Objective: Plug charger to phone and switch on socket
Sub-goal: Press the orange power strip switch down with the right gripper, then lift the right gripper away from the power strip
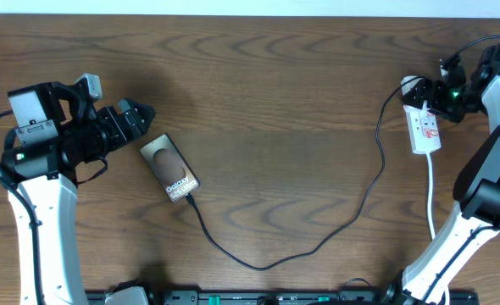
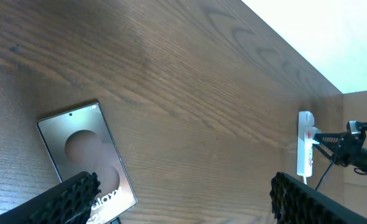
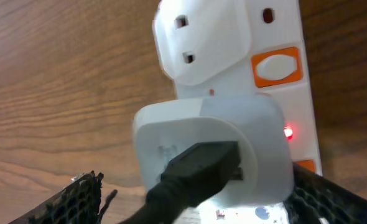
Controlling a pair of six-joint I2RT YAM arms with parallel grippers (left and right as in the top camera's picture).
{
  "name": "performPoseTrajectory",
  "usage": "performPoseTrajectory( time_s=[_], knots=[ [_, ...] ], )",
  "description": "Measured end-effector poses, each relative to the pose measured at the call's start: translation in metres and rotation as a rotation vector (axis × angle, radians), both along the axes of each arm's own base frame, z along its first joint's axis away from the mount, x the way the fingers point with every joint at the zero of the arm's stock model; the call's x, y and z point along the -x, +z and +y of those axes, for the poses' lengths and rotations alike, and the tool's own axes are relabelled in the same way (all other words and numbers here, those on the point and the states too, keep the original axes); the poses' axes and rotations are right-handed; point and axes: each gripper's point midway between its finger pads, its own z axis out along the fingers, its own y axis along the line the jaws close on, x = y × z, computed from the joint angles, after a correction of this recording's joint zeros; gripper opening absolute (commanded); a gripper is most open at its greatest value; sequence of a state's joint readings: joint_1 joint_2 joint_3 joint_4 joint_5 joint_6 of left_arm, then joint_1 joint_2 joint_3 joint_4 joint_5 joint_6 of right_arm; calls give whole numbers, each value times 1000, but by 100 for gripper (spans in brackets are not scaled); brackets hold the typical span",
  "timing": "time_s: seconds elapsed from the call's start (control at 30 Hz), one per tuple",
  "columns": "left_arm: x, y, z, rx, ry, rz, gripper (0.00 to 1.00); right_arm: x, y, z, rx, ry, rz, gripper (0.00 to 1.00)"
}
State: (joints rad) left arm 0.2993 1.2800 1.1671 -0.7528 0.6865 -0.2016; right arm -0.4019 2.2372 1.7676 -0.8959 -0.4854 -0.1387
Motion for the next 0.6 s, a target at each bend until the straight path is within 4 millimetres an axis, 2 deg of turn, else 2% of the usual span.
performPoseTrajectory(
  time_s=[0.23,0.3,0.33,0.6],
  knots=[
    [0,0,0,0,0,0,91,-5,-1,0,-25,-22,-56,85],
    [0,0,0,0,0,0,91,-5,-1,-1,-29,-25,-61,87],
    [0,0,0,0,0,0,91,-5,-1,0,-29,-26,-60,99],
    [0,0,0,0,0,0,91,-3,2,2,-42,-26,-58,99]
  ],
)
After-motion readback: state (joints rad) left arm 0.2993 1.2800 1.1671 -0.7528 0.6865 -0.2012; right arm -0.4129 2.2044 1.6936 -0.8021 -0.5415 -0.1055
